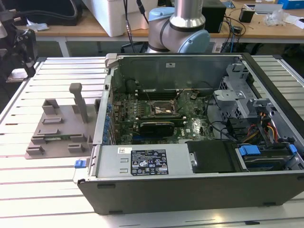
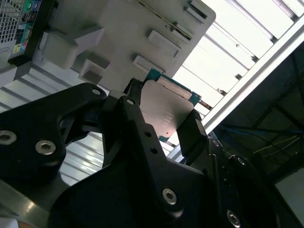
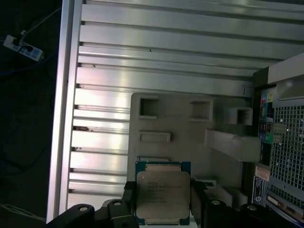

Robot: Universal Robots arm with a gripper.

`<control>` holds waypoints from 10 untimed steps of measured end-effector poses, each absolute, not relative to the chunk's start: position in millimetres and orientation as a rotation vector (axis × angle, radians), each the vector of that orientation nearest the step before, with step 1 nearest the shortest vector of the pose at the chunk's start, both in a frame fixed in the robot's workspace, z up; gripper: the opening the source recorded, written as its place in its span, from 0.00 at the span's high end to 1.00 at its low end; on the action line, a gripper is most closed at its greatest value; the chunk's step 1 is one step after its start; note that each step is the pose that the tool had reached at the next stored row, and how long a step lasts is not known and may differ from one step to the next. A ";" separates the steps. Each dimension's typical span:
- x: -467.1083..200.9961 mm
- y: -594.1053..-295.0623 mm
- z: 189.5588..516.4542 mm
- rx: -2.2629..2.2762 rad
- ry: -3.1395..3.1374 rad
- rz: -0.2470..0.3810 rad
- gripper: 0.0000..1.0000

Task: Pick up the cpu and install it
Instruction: 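Pick up the cpu and move it towards the insertion slot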

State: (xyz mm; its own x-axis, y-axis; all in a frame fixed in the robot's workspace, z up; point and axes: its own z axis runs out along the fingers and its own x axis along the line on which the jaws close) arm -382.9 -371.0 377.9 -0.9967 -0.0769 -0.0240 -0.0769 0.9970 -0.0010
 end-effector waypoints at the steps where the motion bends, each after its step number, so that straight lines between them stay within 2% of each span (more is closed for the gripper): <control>1: -382.9 -370.9 380.0 -0.120 3.115 0.000 0.45; 10: -382.9 -370.9 398.3 -0.120 3.115 0.000 0.45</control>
State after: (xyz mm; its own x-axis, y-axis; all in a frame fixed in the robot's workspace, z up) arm -382.9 -370.9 398.3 -0.9968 -0.0769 -0.0239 -0.0769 0.9970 -0.0010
